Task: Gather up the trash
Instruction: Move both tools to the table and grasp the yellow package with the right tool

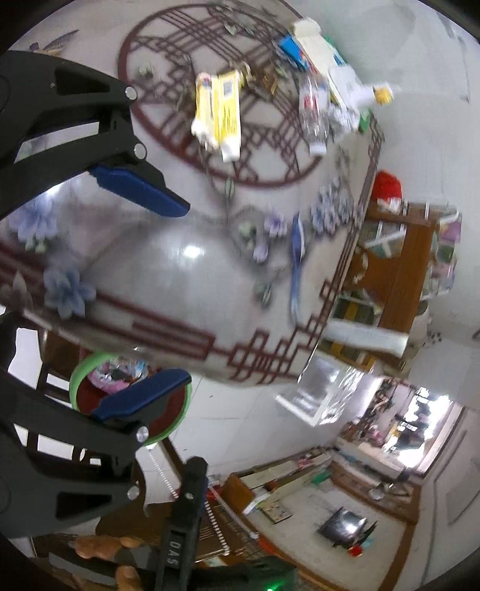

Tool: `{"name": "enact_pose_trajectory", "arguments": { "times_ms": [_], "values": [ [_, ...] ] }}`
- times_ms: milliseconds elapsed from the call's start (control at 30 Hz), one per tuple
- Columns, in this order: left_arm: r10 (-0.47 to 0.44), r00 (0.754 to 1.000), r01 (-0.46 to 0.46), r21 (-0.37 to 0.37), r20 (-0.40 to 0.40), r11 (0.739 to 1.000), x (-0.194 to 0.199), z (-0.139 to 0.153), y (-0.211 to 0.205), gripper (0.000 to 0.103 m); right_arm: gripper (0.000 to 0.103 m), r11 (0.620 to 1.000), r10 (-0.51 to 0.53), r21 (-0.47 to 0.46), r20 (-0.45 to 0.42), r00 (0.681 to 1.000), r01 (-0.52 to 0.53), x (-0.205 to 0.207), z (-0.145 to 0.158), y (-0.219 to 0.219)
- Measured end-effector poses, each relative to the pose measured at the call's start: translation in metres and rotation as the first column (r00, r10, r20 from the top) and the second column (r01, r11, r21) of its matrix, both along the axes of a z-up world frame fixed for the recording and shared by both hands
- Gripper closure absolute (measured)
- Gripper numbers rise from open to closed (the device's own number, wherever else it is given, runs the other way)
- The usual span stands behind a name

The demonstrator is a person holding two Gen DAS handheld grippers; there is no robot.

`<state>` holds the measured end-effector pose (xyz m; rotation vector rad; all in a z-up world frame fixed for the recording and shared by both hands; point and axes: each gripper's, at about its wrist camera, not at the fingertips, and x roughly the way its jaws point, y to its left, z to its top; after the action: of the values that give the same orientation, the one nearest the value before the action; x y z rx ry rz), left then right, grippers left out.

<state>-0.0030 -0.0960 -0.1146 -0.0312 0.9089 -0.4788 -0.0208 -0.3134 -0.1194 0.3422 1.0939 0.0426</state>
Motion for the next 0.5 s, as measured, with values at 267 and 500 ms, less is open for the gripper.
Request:
{"name": "enact_pose_trajectory", "arguments": {
  "times_ms": [267, 500],
  "values": [
    [0.189, 0.982, -0.189, -0.005, 0.016, 0.982, 0.006, 0.000, 0.085, 0.021, 0.029, 0.991, 0.133, 0.020, -0.014, 0.991, -0.133, 0.036, -0.014, 0.072],
    [0.381, 0.924, -0.381, 0.012, -0.039, 0.925, 0.019, -0.020, 0.161, 0.021, 0.029, 0.958, 0.288, 0.018, -0.073, 0.955, -0.287, 0.081, -0.039, 0.135]
  ]
}}
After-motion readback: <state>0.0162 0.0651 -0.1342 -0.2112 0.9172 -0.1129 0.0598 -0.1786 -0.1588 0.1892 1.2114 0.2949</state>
